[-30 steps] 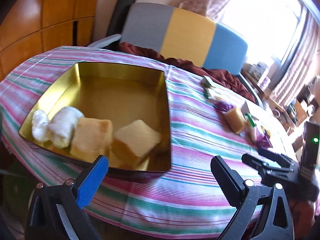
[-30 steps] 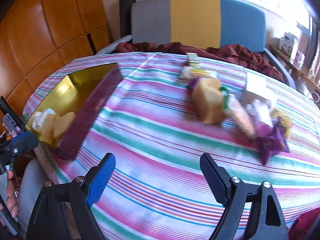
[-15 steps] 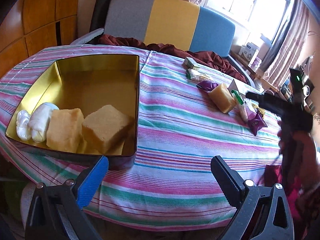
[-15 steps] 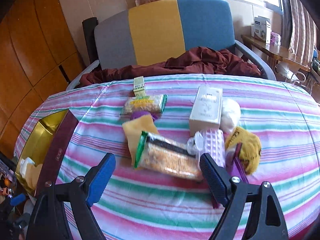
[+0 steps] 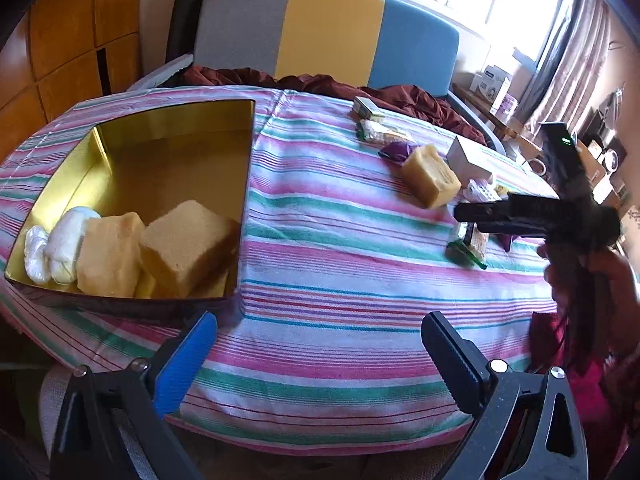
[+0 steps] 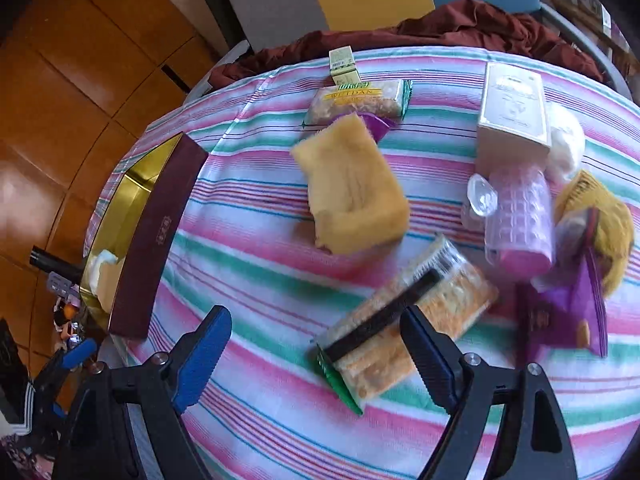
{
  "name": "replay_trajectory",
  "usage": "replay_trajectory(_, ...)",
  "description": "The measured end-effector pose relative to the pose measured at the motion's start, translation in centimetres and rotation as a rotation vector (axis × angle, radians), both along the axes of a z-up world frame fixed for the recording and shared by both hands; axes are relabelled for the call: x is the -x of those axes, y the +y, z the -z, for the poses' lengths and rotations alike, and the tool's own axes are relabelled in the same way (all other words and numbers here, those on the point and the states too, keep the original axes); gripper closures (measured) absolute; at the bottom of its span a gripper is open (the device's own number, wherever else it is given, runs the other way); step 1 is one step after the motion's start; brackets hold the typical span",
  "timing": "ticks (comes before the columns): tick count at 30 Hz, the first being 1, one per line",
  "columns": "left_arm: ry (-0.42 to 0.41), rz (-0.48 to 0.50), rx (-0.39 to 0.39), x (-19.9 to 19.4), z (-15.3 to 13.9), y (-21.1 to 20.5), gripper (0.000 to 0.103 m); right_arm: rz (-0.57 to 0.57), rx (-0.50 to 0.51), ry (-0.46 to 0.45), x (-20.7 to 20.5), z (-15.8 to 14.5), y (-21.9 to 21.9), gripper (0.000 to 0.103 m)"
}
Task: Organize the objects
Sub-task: 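Withdraw both tools from the tray back toward the remaining items, then grasp the purple snack bag with right tool while left grasps cracker packet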
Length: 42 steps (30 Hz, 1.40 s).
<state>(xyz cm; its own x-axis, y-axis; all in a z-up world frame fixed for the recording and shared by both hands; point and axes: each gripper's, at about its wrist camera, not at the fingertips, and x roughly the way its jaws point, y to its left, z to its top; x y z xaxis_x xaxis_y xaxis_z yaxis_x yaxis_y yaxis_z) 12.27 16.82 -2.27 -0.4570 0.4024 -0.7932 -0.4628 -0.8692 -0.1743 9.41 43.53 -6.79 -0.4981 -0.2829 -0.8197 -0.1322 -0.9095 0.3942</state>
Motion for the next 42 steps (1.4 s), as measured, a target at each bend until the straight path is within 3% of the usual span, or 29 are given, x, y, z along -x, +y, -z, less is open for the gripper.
replay_trajectory(5, -0.005, 0.034, 0.016, -0.5, 0.4, 1.3, 0.000, 0.155, -0.046, 0.135, -4.8, -3.3, 2.5, 0.016)
replay_trajectory(8, -0.001, 0.050, 0.025, -0.8, 0.5, 2.1, 0.000, 0.321, -0.169, 0.172, -6.4, -4.8, 5.4, 0.016)
replay_trajectory(11, 0.006, 0.066, 0.033, -1.1, 0.4, 2.6, 0.000, 0.385, -0.297, 0.094, -6.1, -4.2, 7.4, 0.016)
replay_trajectory(14, 0.008, 0.079, 0.039, -1.1, 0.4, 3.1, 0.000, 0.359, -0.378, 0.046, -5.2, -2.6, 7.8, 0.018)
replay_trajectory(16, 0.012, 0.084, 0.046, -1.0, 0.4, 3.4, 0.000, 0.334, -0.392, 0.022, -4.7, -1.6, 8.0, 0.025)
replay_trajectory(21, 0.007, 0.098, 0.058, -0.8, 0.7, 4.4, 0.000, 0.326, -0.359, -0.026, -3.8, 0.8, 8.5, 0.037)
replay_trajectory(23, -0.004, 0.100, 0.055, -0.7, 0.9, 4.9, 0.000, 0.325, -0.329, -0.026, -4.0, 1.0, 8.8, 0.059)
replay_trajectory(26, -0.008, 0.116, 0.057, -0.5, 1.1, 6.0, 0.000, 0.338, -0.255, -0.043, -4.5, 1.1, 9.1, 0.066)
replay_trajectory(36, 0.031, 0.178, 0.084, 0.7, 1.3, 11.0, 0.000, 0.422, -0.005, -0.124, -8.7, 1.1, 10.0, 0.066)
replay_trajectory(42, 0.041, 0.237, 0.068, 1.6, 1.9, 15.5, 0.000, 0.487, -0.050, -0.129, -9.6, 0.8, 11.0, 0.066)
